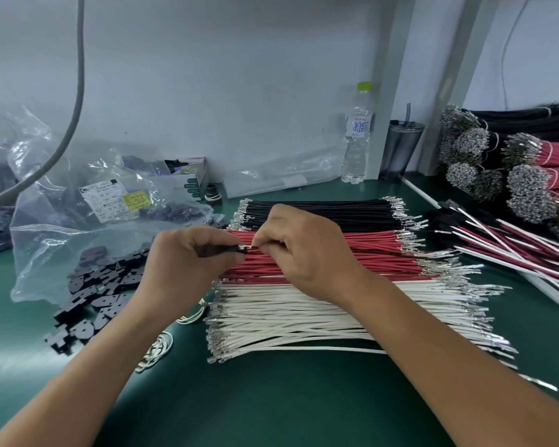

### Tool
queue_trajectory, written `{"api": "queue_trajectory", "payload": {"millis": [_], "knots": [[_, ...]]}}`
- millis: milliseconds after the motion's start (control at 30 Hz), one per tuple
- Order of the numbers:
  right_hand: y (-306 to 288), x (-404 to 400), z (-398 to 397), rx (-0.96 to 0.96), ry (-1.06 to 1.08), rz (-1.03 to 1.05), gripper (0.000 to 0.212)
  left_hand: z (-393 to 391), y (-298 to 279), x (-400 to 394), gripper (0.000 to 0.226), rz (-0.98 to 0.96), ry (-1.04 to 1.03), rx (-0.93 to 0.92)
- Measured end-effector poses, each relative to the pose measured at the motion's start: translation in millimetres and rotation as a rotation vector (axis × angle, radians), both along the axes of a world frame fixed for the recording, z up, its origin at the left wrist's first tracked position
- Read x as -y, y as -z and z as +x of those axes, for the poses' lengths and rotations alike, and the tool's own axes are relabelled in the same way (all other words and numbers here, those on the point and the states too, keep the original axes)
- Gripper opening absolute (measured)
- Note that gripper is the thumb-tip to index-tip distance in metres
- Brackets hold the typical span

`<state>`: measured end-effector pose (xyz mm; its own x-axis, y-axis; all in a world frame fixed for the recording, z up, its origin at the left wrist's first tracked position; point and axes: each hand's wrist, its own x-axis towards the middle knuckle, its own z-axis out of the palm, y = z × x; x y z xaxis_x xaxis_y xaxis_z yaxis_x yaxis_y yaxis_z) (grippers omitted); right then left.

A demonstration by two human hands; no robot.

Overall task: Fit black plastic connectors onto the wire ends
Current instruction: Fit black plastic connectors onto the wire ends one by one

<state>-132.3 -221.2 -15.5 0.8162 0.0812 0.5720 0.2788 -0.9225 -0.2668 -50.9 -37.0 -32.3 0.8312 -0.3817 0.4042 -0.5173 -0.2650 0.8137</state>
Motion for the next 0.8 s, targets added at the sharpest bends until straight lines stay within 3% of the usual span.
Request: {"api": "queue_trajectory", "payload": {"millis": [133, 300, 533, 800], "knots": [[2.3, 5.9, 3.0, -0.05, -0.054, 0.215, 0.009, -0.4, -4.1, -1.7, 0.022, -0.103, 0.099, -0.059], [5.6, -3.2, 2.6, 0.0, -0.026, 0.122, 0.011, -0.4, -1.1, -2.4, 0.022, -0.096, 0.095, -0.048], [-4.3, 4.9, 0.9, 0.017, -0.03, 0.13, 0.008, 1.4, -1.3, 1.0, 0.032, -0.262, 0.14, -0.294], [-8.4, 10.7, -1.9, 0.006, -0.006, 0.154, 0.009, 5.1, -1.8, -1.8, 0.02, -0.244, 0.136, -0.264]]}}
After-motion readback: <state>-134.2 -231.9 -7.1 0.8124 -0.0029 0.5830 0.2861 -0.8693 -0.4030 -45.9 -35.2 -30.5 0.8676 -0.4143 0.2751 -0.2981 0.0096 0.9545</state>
